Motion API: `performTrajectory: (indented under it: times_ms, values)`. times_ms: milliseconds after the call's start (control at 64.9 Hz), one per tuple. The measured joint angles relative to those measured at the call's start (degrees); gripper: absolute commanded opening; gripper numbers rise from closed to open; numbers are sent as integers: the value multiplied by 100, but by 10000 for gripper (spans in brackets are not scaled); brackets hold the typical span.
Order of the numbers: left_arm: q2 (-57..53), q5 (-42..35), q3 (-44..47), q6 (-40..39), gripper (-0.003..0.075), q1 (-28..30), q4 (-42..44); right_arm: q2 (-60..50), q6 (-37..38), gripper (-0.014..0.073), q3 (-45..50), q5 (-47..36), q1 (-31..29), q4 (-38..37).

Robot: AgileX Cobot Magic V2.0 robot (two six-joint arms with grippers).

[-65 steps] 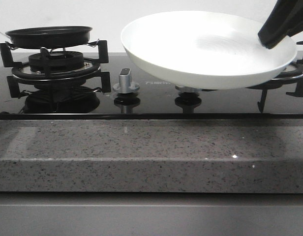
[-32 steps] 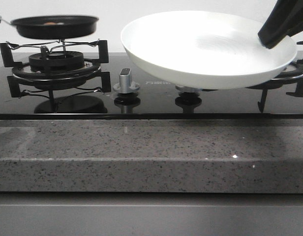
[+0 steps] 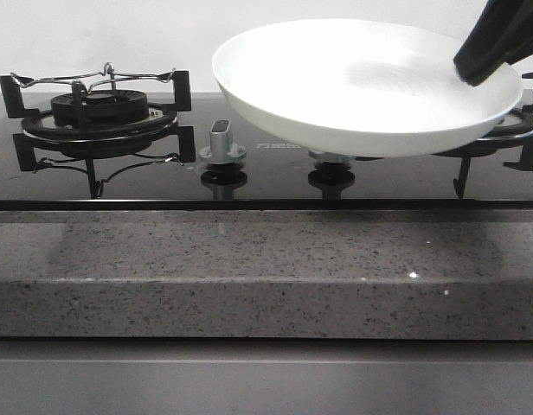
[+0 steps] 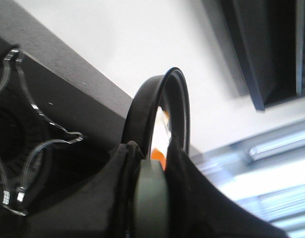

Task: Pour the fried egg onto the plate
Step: 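Lift the black pan with the left gripper and tip the egg onto the plate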

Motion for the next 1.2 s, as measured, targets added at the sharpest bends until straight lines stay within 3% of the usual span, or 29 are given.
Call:
performTrajectory:
  times_ms: [246, 524, 924, 1201]
  values:
    - [-1133, -337, 0, 153, -19, -849, 646, 0, 0, -67, 0, 0, 0, 0]
    - [-1774, -1258, 0, 492, -19, -2071, 1379, 0, 0, -67, 0, 0, 0, 0]
    - [-1800, -2219, 0, 2310, -19, -3910, 2016, 0, 0, -67, 0, 0, 0, 0]
    - [-1800, -2632, 10, 3661, -19, -4717, 2698, 0, 0, -67, 0, 0, 0, 0]
